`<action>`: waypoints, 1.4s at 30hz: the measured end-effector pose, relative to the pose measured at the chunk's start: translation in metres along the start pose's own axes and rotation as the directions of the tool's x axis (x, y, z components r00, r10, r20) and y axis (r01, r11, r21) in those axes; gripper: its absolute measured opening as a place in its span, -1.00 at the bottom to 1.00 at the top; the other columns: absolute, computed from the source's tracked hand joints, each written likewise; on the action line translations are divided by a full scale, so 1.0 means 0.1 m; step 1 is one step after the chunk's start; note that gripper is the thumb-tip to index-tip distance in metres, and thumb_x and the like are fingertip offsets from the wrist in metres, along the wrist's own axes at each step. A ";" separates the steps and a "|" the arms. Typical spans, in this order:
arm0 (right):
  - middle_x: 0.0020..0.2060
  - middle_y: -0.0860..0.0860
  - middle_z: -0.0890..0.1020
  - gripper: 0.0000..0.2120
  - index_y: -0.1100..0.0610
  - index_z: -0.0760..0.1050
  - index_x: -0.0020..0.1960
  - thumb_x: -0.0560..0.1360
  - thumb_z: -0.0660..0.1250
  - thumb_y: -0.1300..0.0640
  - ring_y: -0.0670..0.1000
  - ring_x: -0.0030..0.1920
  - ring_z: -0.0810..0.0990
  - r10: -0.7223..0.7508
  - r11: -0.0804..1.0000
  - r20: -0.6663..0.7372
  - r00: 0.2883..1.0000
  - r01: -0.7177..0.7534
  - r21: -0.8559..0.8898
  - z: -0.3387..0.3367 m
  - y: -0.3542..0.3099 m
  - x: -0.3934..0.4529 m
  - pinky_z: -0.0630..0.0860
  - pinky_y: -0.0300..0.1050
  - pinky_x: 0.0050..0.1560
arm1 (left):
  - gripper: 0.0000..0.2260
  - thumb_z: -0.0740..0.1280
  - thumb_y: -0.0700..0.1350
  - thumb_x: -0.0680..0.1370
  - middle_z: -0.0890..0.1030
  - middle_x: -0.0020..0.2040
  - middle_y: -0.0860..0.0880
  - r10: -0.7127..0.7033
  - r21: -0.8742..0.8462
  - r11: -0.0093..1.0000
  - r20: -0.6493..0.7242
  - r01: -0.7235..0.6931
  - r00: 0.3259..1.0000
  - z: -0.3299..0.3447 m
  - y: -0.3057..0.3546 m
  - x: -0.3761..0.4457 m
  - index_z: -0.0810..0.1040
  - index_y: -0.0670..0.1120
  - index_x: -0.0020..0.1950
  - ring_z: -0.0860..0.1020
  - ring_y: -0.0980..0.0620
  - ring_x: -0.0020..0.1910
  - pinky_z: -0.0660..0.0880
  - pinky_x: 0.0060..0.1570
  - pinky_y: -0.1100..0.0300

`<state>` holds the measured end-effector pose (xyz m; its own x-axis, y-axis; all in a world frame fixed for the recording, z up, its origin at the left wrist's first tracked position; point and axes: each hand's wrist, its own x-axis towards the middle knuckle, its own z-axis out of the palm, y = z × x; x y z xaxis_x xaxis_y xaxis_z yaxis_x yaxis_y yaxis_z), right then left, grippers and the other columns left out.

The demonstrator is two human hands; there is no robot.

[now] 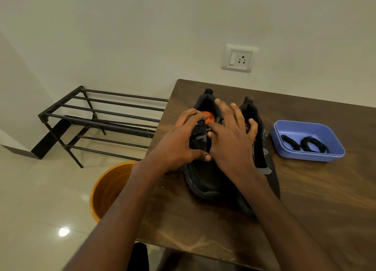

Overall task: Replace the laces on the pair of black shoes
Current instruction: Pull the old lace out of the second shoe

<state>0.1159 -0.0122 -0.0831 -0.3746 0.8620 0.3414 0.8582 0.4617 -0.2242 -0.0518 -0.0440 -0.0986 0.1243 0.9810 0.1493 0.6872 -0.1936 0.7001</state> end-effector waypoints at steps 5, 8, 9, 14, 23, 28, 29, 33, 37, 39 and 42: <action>0.23 -0.05 0.58 -0.85 -0.01 0.69 -0.08 0.45 0.45 0.23 0.01 0.30 0.51 0.195 0.969 -0.396 0.897 -0.114 0.218 -0.02 0.04 -0.02 0.21 0.36 0.46 | -0.09 0.66 0.03 0.34 0.08 0.55 0.24 -0.008 -0.003 1.000 0.002 0.008 1.000 0.01 0.02 0.01 0.24 0.16 0.57 0.21 0.27 0.35 0.27 0.14 0.54; 0.23 -0.01 0.56 -0.86 0.02 0.67 0.01 0.52 0.41 0.21 -0.03 0.25 0.52 0.319 0.922 -0.611 0.725 -0.088 0.376 -0.23 0.10 -0.04 0.34 0.38 0.32 | -0.08 0.67 0.04 0.33 0.08 0.55 0.26 -0.021 -0.012 1.000 -0.003 0.021 1.000 -0.01 0.03 0.01 0.23 0.17 0.57 0.21 0.23 0.38 0.32 0.22 0.39; 0.31 0.00 0.52 -0.82 0.01 0.66 0.09 0.54 0.40 0.21 -0.01 0.33 0.49 0.303 0.931 -0.617 0.726 -0.086 0.355 -0.28 0.11 -0.04 0.32 0.40 0.34 | -0.08 0.67 0.04 0.33 0.08 0.55 0.26 -0.020 -0.013 1.000 -0.002 0.020 1.000 0.00 0.03 0.01 0.23 0.18 0.57 0.20 0.24 0.38 0.31 0.21 0.40; 0.65 -0.05 0.13 -0.54 -0.08 0.54 0.37 0.49 0.44 0.15 0.11 0.65 0.07 0.007 1.000 -0.209 0.978 -0.009 -0.012 -0.14 0.01 -0.05 0.04 0.44 0.50 | -0.09 0.66 0.03 0.34 0.09 0.55 0.25 -0.004 -0.022 1.000 -0.003 0.004 1.000 0.01 0.01 0.00 0.23 0.18 0.56 0.23 0.26 0.37 0.26 0.15 0.51; 0.20 -0.10 0.57 -0.85 -0.03 0.69 -0.06 0.47 0.46 0.21 0.00 0.28 0.51 0.261 0.956 -0.383 0.886 -0.181 0.232 -0.01 0.11 -0.02 0.25 0.34 0.41 | -0.11 0.67 0.03 0.33 0.11 0.54 0.25 0.000 -0.007 1.000 -0.005 0.000 1.000 0.01 0.03 0.01 0.26 0.18 0.52 0.20 0.34 0.29 0.25 0.06 0.57; 0.02 -0.10 0.63 -0.89 -0.03 0.65 -0.01 0.57 0.40 0.17 -0.05 0.03 0.55 0.282 0.944 -0.348 0.894 -0.194 0.267 0.03 0.11 -0.06 0.34 0.11 0.27 | -0.15 0.67 0.05 0.32 0.10 0.54 0.21 -0.014 0.021 1.000 -0.018 0.014 1.000 -0.01 0.05 0.01 0.28 0.17 0.49 0.23 0.24 0.33 0.27 0.07 0.51; -0.01 -0.09 0.65 -0.88 -0.02 0.66 0.00 0.57 0.39 0.16 -0.02 0.02 0.56 0.294 0.940 -0.349 0.890 -0.204 0.272 0.03 0.13 -0.05 0.35 0.13 0.23 | -0.16 0.67 0.06 0.33 0.10 0.54 0.21 -0.017 0.020 1.000 -0.021 0.018 1.000 -0.01 0.05 0.00 0.30 0.17 0.49 0.24 0.23 0.33 0.30 0.08 0.50; -0.10 -0.05 0.67 -0.86 0.01 0.69 0.01 0.55 0.37 0.15 0.03 -0.04 0.56 0.301 0.946 -0.370 0.879 -0.226 0.233 0.04 0.18 0.00 0.38 0.11 0.07 | -0.29 0.64 0.11 0.35 0.04 0.56 0.20 -0.009 0.084 0.996 -0.007 0.010 1.000 -0.01 0.06 -0.01 0.42 0.23 0.43 0.24 0.17 0.35 0.25 0.05 0.50; -0.11 -0.04 0.64 -0.88 0.03 0.68 -0.01 0.56 0.36 0.16 0.04 -0.05 0.54 0.297 0.948 -0.363 0.883 -0.226 0.225 0.06 0.22 0.04 0.36 0.08 0.01 | -0.36 0.64 0.10 0.36 0.06 0.59 0.17 -0.022 0.093 0.995 -0.022 0.024 1.000 -0.01 0.09 0.00 0.49 0.21 0.39 0.24 0.11 0.41 0.32 0.21 0.30; -0.11 -0.03 0.62 -0.89 0.04 0.66 -0.03 0.57 0.36 0.18 0.03 -0.09 0.54 0.292 0.944 -0.369 0.882 -0.205 0.257 0.09 0.22 0.05 0.36 0.07 0.01 | -0.37 0.65 0.08 0.35 0.07 0.59 0.16 -0.027 0.094 0.995 -0.036 0.030 0.999 -0.01 0.11 -0.01 0.50 0.20 0.37 0.25 0.13 0.39 0.32 0.18 0.33; -0.10 -0.03 0.61 -0.88 0.07 0.65 -0.02 0.58 0.35 0.22 -0.01 -0.14 0.55 0.298 0.922 -0.406 0.864 -0.151 0.356 0.12 0.22 0.05 0.50 0.15 0.01 | -0.40 0.65 0.07 0.35 0.10 0.57 0.13 -0.022 0.095 0.995 -0.041 0.026 0.999 -0.01 0.12 -0.02 0.50 0.18 0.32 0.28 0.13 0.37 0.29 0.08 0.44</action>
<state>0.1284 0.0045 -0.0978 0.0749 0.7974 0.5988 0.7228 0.3703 -0.5835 -0.0440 -0.0481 -0.0896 0.0793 0.9836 0.1621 0.7552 -0.1654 0.6343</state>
